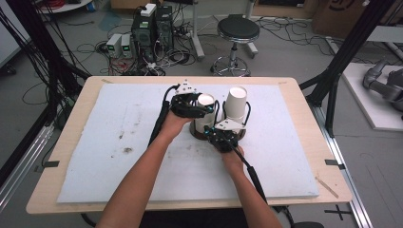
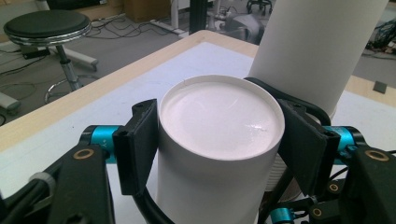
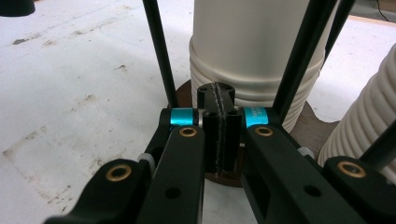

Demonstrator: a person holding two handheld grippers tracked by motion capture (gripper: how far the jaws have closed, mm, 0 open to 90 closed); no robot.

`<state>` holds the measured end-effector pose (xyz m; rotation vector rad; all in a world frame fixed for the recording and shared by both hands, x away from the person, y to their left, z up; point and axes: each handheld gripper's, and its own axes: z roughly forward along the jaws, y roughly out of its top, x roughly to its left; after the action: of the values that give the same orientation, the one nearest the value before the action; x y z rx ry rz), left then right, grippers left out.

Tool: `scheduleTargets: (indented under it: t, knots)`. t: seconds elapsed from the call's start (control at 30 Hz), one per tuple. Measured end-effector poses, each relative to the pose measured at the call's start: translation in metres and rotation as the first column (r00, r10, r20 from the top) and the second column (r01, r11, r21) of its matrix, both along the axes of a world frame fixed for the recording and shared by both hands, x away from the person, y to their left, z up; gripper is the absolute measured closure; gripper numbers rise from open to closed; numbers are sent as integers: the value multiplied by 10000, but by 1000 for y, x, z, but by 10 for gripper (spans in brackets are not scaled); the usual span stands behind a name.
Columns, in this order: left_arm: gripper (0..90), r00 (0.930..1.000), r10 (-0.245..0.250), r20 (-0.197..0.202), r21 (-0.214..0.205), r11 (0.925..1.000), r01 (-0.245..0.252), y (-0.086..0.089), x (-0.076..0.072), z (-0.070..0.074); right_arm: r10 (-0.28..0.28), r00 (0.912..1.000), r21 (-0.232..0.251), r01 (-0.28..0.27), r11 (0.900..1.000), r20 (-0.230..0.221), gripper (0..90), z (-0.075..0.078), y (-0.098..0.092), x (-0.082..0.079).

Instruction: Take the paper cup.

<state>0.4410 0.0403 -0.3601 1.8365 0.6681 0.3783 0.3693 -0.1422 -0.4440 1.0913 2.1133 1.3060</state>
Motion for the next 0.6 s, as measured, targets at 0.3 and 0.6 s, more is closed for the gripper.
scheduleTargets:
  t: [0.3,0.6]
  knots:
    - [344,9996,4,275,-666,9978,15,5,-1,13,6,10000,12,-6,10000,-5,900,0,0,0]
    - [347,9977,16,672,-1260,9920,68,12,-8,49,10,10000,56,-10,10000,-6,900,0,0,0]
